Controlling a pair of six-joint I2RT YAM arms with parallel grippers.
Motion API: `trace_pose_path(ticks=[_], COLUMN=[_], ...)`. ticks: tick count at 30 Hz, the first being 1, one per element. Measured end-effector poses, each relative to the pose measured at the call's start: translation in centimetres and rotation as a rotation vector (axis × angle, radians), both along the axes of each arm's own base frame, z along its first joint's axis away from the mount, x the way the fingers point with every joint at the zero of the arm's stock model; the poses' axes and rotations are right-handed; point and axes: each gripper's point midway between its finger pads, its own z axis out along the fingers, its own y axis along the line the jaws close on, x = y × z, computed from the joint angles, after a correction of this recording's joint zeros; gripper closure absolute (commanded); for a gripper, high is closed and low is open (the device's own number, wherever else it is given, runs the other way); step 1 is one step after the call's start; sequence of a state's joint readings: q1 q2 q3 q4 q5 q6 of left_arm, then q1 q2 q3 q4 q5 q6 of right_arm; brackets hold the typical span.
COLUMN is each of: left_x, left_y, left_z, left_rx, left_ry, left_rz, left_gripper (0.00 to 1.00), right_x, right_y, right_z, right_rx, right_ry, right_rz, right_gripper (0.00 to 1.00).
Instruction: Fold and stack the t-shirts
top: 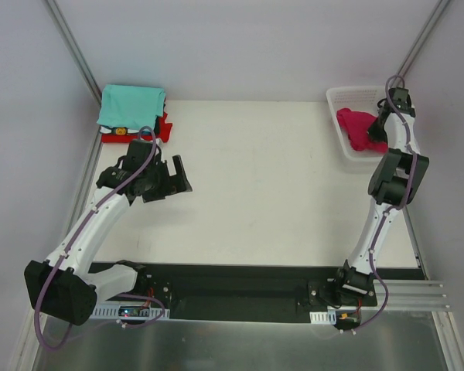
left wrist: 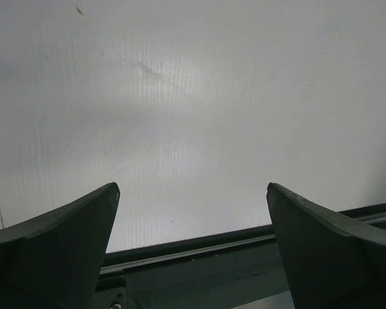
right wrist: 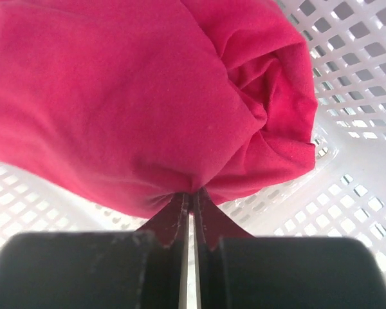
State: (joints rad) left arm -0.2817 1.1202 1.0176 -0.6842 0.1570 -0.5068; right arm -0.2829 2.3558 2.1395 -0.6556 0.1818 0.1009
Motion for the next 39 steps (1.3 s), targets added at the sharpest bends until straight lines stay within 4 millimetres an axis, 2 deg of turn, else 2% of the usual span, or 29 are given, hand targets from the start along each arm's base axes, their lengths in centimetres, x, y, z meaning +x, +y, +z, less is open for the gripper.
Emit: trace_pose_path(ticks=[2,5,10,18,20,23,27,29,32,34,37,39], left_x=[-0.1,-0.1,-0.4,-0.9,-1.0,-1.2,-1.3,-1.4,-1.3,-1.3,-1.3,-1.4], left_y=[-0.1,-0.3,-0.4,-0.3,-0.3,-0.3,-0.4,-0.4,-0.4,-0.4,-0.5,-0.6], left_z=[0.0,0.1,0.8,1.7,1.6,1.2,0.9,0.8,0.9,1.0,1.1,1.0], left_rx=[-0.004,-0.007,-0.023,-0.039,-0.039,-0.038,-0.043,-0.044,-0.047,-0.05,-0.053,-0.054], left_ry=[0.001,0.001,-0.02,-0.061,-0.058,-0.047,-0.038,-0.038,-0.046,-0.052,-0.057,-0.056], left_rz=[-0.003,-0.008,-0.013,-0.011,-0.011,-0.01,-0.008,-0.006,-0.004,-0.004,-0.003,-0.005], left_gripper=[0.01,0.01,0.01,0.01,0.01,0.01,0.01,0.01,0.01,0.01,0.01,0.01], right_x=[0.2,0.4,0.9,0.2,-0.5,-2.5,-7.1,-9.8,-14.3,-16.2,-17.8,-18.3], right_y=[0.4,1.1,3.2,9.5,10.9,13.0,16.4,18.5,23.2,26.5,31.0,33.0], right_z=[0.9,3.7,12.0,25.8,29.2,35.3,43.6,46.3,47.6,46.8,42.0,37.4], right_rx=[0.021,0.042,0.069,0.119,0.126,0.152,0.222,0.259,0.348,0.416,0.528,0.579], right_ry=[-0.025,-0.082,-0.257,-0.568,-0.651,-0.805,-1.014,-1.085,-1.108,-1.075,-0.922,-0.771], right_rz=[0.001,0.01,0.074,0.289,0.338,0.409,0.503,0.56,0.696,0.796,0.91,0.937], right_gripper=[0.99,0.99,0.99,0.99,0.99,0.99,0.99,0.99,0.99,0.99,0.99,0.99])
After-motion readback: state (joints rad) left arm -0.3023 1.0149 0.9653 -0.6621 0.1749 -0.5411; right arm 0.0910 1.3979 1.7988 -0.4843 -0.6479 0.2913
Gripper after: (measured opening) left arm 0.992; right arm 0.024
